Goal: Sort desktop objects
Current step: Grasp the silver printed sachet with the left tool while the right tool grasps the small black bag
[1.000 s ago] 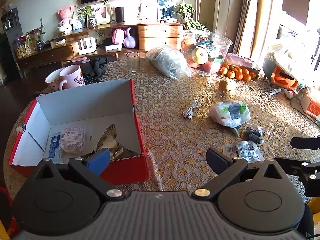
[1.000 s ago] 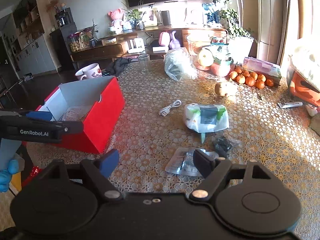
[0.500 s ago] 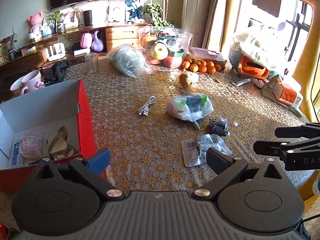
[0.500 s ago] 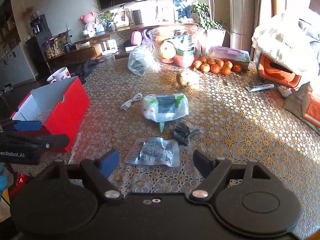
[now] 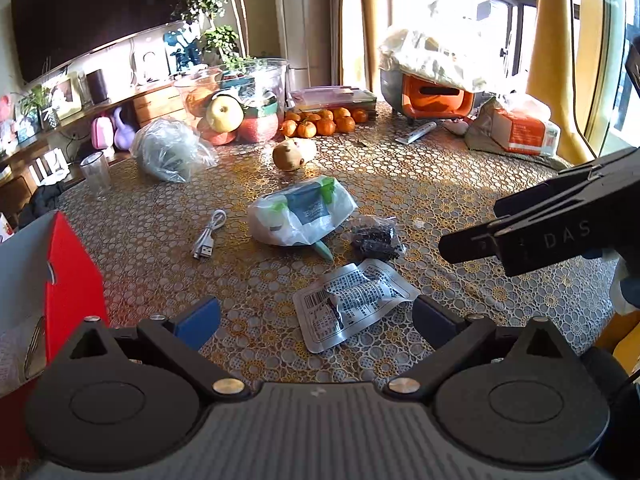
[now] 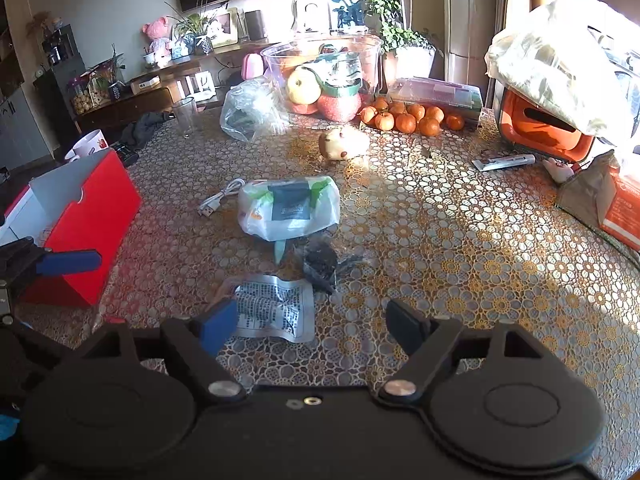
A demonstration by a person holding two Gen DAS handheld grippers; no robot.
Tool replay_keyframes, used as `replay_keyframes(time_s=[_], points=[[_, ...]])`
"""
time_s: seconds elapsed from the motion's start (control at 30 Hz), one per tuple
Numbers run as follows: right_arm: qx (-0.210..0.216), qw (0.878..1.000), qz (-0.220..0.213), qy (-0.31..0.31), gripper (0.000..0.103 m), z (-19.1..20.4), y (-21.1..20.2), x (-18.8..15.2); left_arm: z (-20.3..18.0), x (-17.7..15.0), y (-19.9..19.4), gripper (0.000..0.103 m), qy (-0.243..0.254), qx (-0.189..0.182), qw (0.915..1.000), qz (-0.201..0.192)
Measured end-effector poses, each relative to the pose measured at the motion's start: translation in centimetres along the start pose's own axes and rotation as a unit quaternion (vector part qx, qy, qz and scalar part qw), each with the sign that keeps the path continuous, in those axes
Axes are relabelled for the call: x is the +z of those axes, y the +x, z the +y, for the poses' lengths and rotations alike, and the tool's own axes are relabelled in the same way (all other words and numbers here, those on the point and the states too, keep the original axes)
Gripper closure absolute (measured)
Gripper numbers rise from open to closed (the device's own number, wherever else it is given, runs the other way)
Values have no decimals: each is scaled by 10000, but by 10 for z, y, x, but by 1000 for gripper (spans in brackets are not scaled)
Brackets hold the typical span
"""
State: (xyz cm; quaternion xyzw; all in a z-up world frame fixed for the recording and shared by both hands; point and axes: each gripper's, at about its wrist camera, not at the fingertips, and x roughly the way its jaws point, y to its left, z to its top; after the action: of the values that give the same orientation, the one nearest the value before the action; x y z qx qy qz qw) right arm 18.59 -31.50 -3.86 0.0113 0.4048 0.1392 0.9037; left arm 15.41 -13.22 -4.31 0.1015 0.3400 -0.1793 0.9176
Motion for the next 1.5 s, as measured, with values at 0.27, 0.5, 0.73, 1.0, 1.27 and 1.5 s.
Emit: replay_keyframes(time_s=[0.27,0.5,0.73,1.0,1.27,1.5], points=[[-25,9998,158,90,22,-9,29,5,-8,-3,34,0,443,-186,9988,40],[-27,9996,248,105,22,-12,52,10,-2,-2,57,0,573,-564,9967,74],[-37,9991,385,143,22,-12,75,14,-1,-2,77,0,893,-896,9919,143],[-86,9987,448,209,22,-11,96,22,2,-1,98,0,955,-1160,9884,234],[-78,9982,505,302,22,-12,113,26,6,2,113,0,1097,-1538,9818,203],[-100,9975,575,388,22,-13,123,26,-1,4,124,0,1372,-1762,9746,186]])
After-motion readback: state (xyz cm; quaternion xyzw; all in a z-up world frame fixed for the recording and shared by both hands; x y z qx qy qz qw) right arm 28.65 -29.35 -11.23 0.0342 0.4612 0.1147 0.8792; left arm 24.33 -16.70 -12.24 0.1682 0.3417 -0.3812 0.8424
